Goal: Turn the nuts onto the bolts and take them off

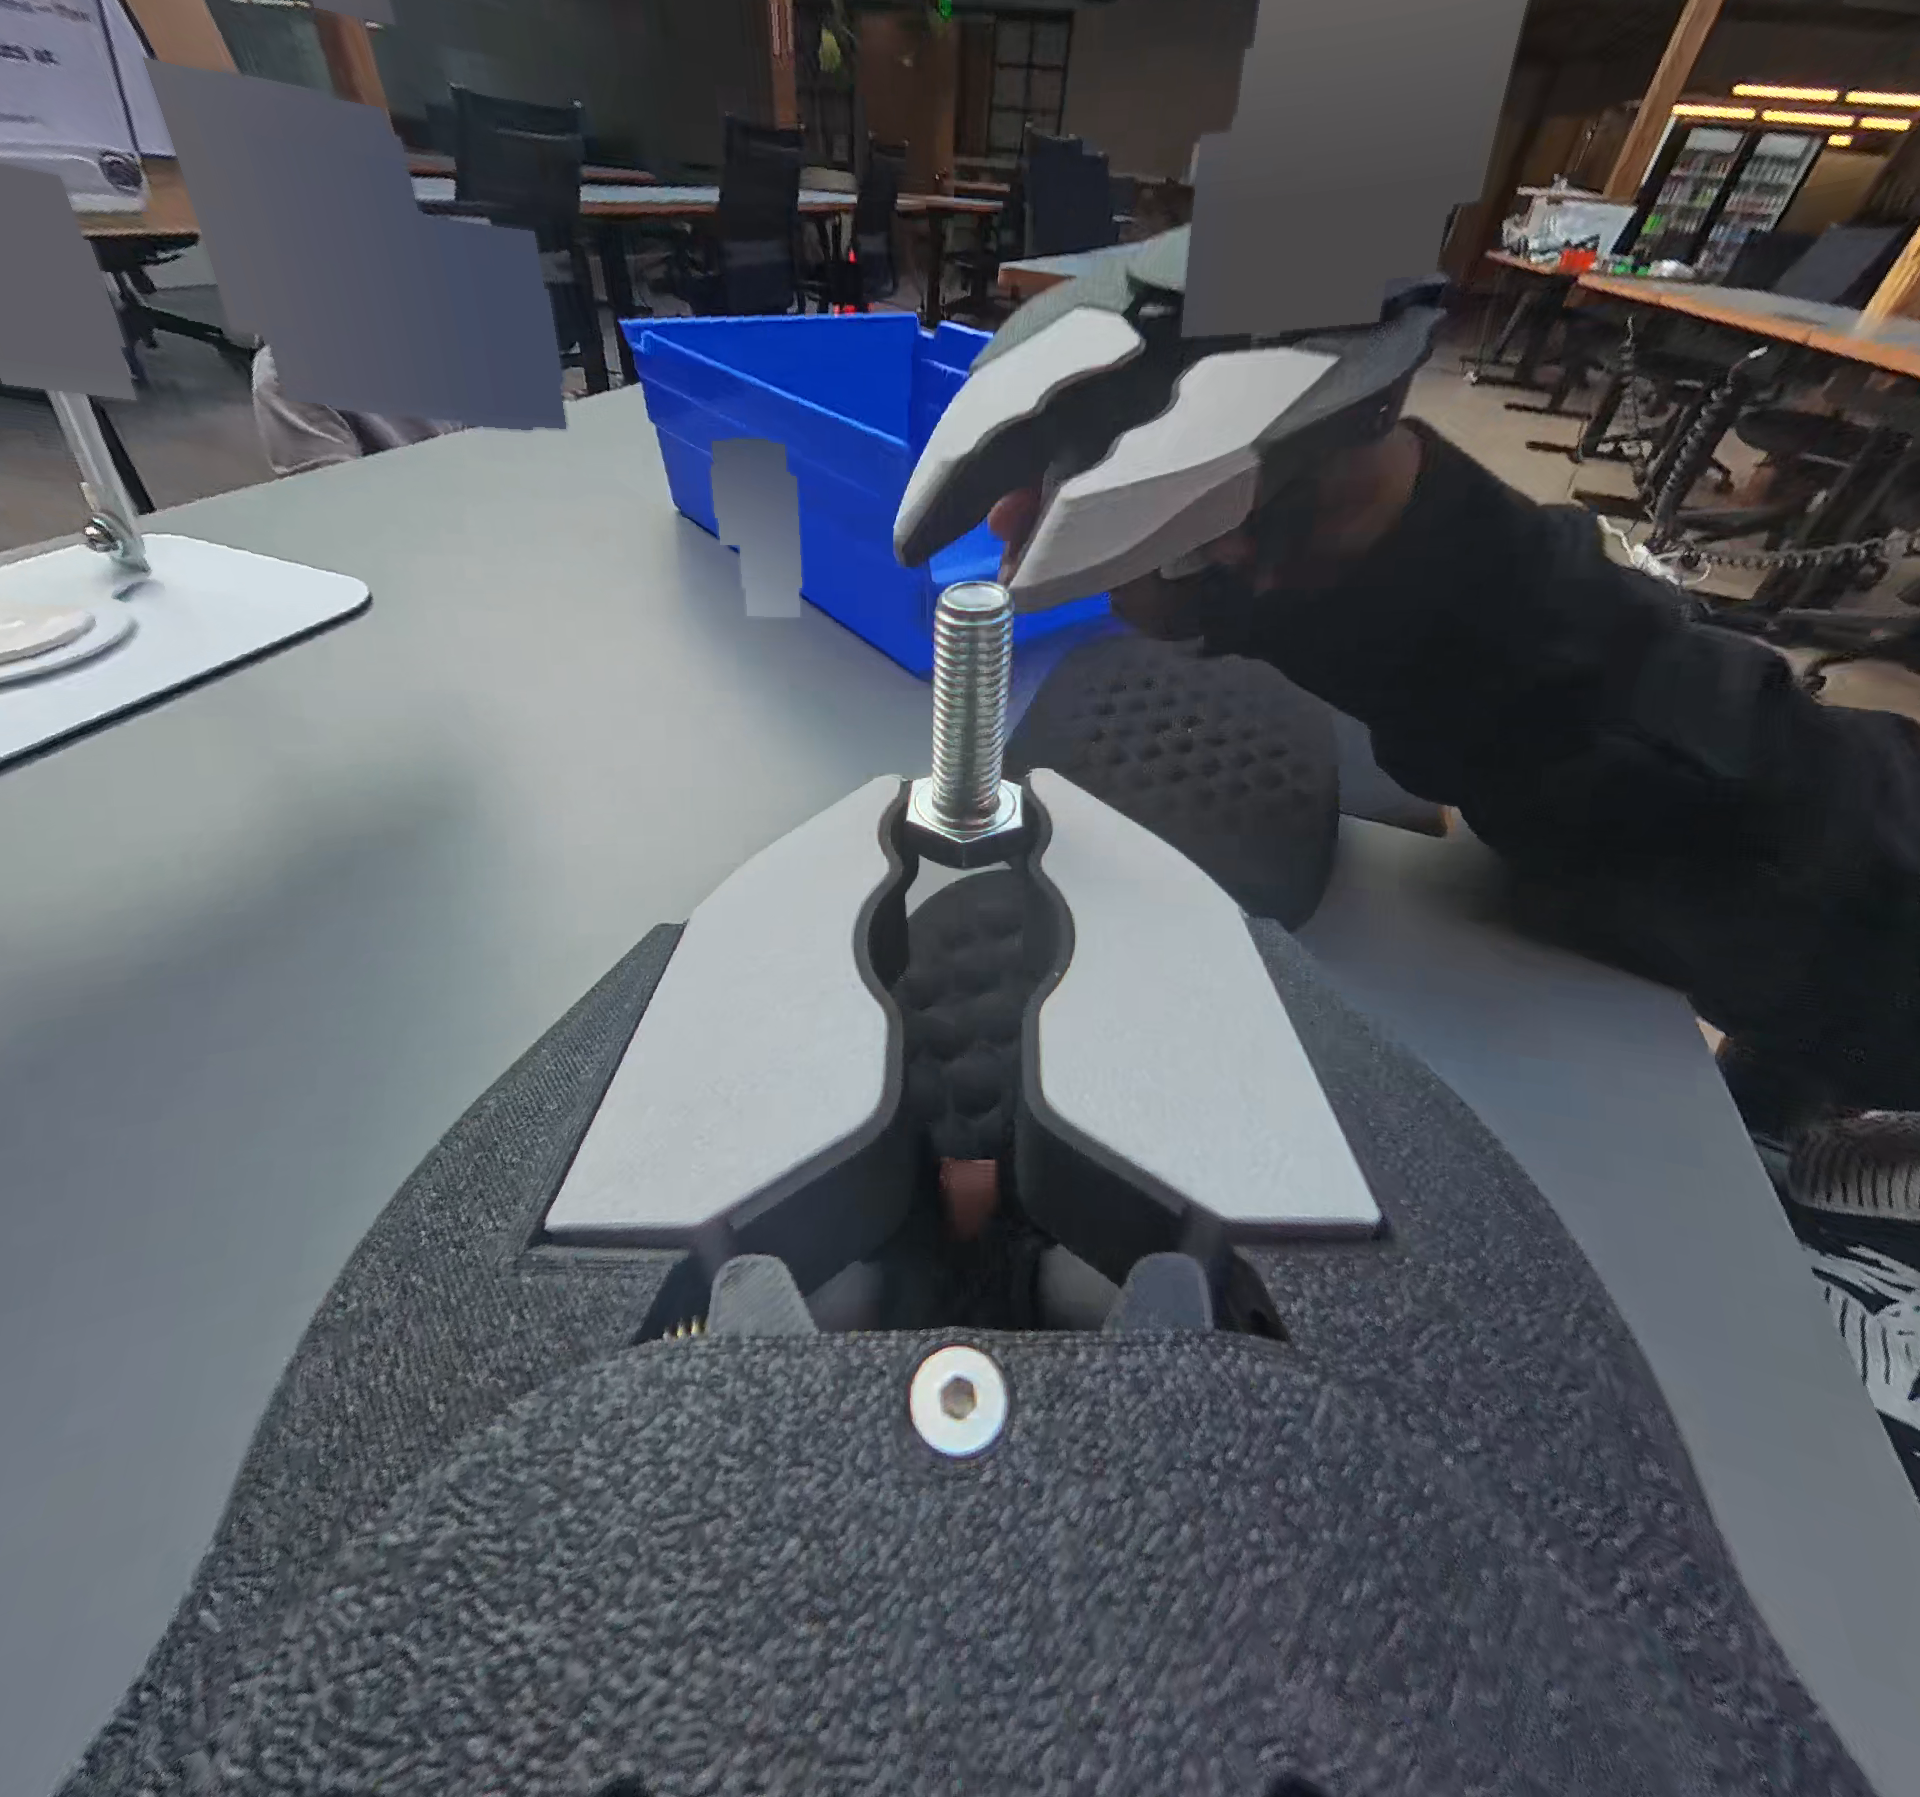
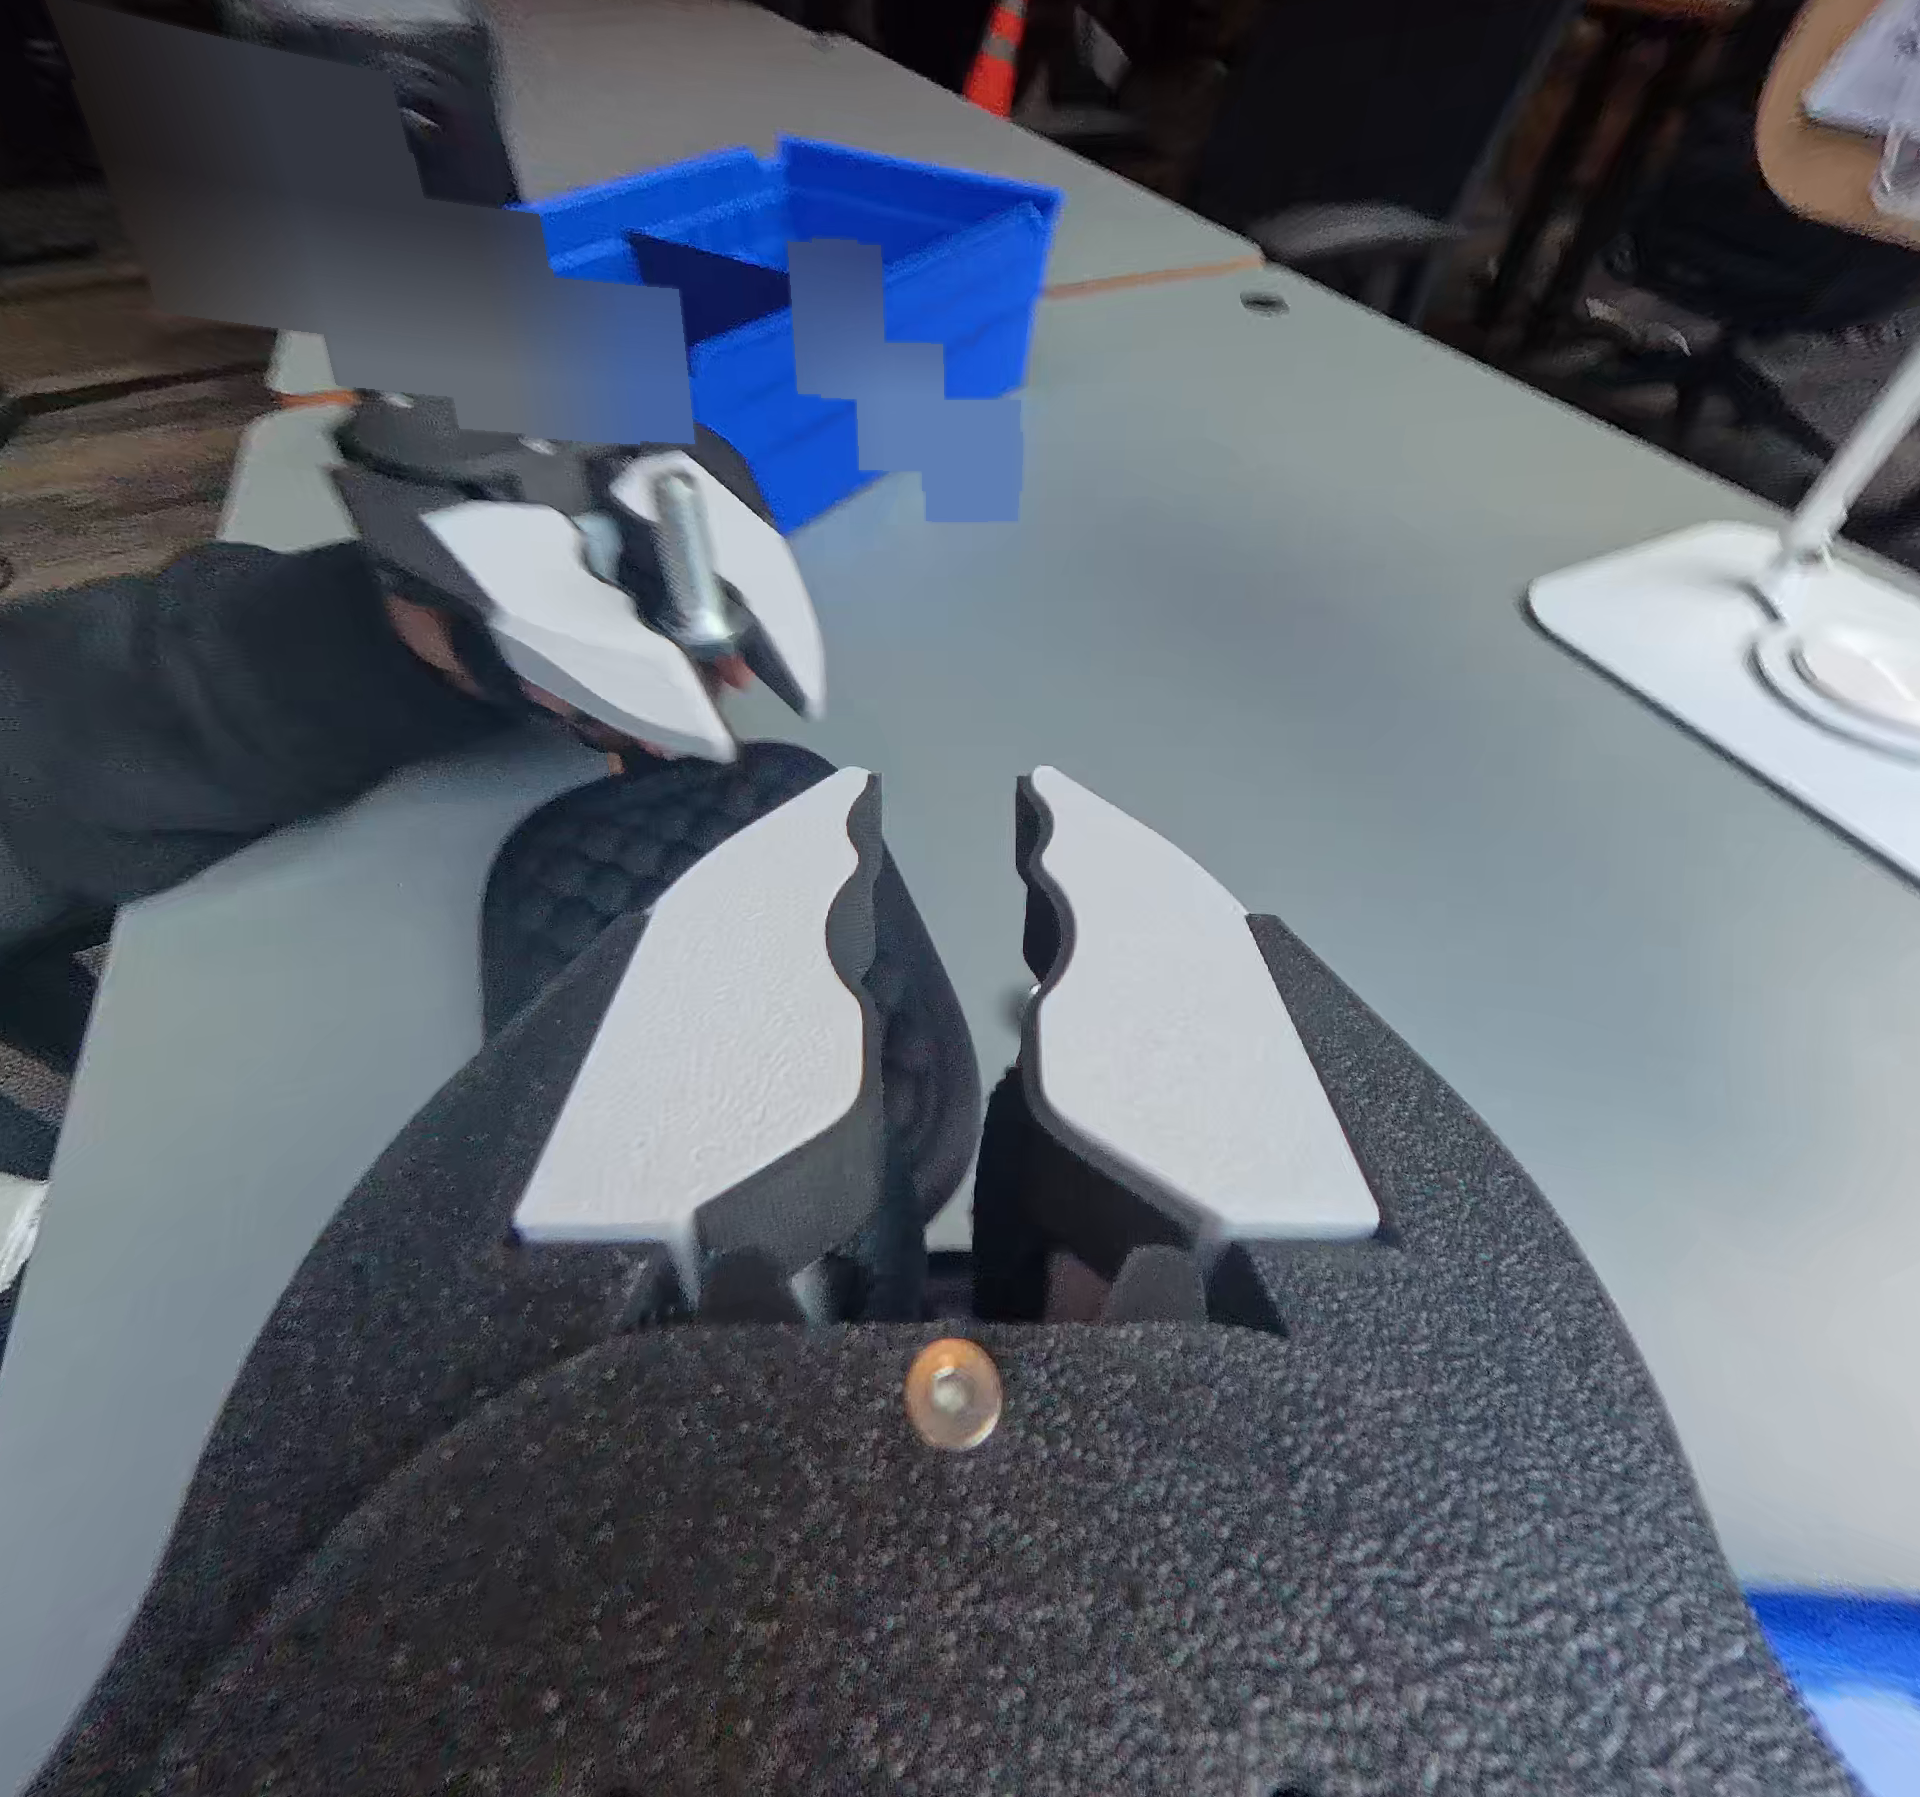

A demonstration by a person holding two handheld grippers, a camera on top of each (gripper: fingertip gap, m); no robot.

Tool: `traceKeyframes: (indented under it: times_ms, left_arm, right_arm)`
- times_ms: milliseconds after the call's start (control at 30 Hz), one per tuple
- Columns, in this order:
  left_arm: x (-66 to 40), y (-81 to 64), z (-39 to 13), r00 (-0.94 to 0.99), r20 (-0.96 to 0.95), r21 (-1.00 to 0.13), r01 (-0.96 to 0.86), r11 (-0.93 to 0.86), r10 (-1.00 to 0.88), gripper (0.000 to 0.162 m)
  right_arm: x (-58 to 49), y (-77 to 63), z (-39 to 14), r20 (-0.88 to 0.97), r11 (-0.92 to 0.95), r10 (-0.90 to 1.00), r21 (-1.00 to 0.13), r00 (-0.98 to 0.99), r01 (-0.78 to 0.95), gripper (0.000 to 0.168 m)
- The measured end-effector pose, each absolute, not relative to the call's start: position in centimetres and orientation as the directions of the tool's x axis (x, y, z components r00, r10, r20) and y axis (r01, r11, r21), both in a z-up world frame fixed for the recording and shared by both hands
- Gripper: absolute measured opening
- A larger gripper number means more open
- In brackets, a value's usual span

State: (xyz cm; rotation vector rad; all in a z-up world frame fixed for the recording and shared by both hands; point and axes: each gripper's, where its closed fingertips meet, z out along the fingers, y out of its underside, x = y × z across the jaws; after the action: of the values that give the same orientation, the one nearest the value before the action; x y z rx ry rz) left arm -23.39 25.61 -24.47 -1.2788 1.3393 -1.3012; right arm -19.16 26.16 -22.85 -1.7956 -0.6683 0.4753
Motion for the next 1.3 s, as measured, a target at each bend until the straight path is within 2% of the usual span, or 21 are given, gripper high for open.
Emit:
traceKeyframes:
  times_ms: [100, 200, 267, 533, 633, 767, 900, 1067, 1167, 1300]
  left_arm:
    - [-24.0, 25.6, -22.9, -0.146, 0.114, -0.993, -0.018, -0.113, -0.983, 0.018]
    - [-23.9, 25.6, -23.1, -0.140, 0.096, -0.995, -0.033, -0.093, -0.985, 0.018]
    - [-23.7, 25.1, -23.4, -0.156, 0.074, -0.997, -0.046, -0.067, -0.985, 0.018]
    - [-23.2, 24.2, -24.2, -0.178, 0.038, -0.996, -0.092, -0.021, -0.983, 0.018]
    - [-23.3, 24.3, -23.9, -0.173, 0.030, -0.996, -0.084, -0.016, -0.984, 0.018]
    - [-23.4, 24.0, -23.5, -0.179, 0.022, -0.997, -0.071, -0.009, -0.984, 0.018]
    - [-23.9, 21.9, -22.6, -0.229, 0.010, -0.999, -0.037, -0.002, -0.973, 0.018]
    - [-24.5, 17.0, -22.8, -0.298, 0.027, -0.997, -0.074, -0.005, -0.954, 0.018]
    - [-24.7, 13.9, -24.1, -0.349, 0.080, -0.992, -0.122, -0.039, -0.934, 0.018]
    - [-24.5, 10.8, -25.9, -0.397, 0.074, -0.988, -0.156, -0.012, -0.915, 0.018]
  right_arm:
    - [-16.6, 26.8, -27.8, -0.038, -0.479, 0.556, -0.831, 0.830, 0.283, 0.031]
    - [-16.6, 27.2, -31.8, -0.014, -0.607, 0.532, -0.703, 0.847, 0.370, 0.037]
    - [-16.4, 27.8, -33.1, 0.031, -0.639, 0.516, -0.652, 0.856, 0.409, 0.034]
    - [-17.1, 29.2, -34.6, 0.030, -0.655, 0.516, -0.631, 0.856, 0.416, 0.028]
    - [-17.4, 29.4, -34.6, 0.029, -0.646, 0.525, -0.638, 0.851, 0.420, 0.019]
    - [-17.3, 29.4, -34.3, 0.059, -0.631, 0.533, -0.637, 0.844, 0.443, 0.019]
    - [-18.7, 28.1, -29.5, 0.003, -0.536, 0.591, -0.746, 0.807, 0.396, 0.019]
    - [-21.6, 22.5, -21.2, 0.082, -0.307, 0.799, -0.796, 0.596, 0.522, 0.018]
    - [-23.9, 17.9, -17.9, 0.145, -0.136, 0.922, -0.746, 0.358, 0.652, 0.018]
    - [-25.9, 13.3, -17.5, 0.168, 0.027, 0.981, -0.598, 0.092, 0.801, 0.018]
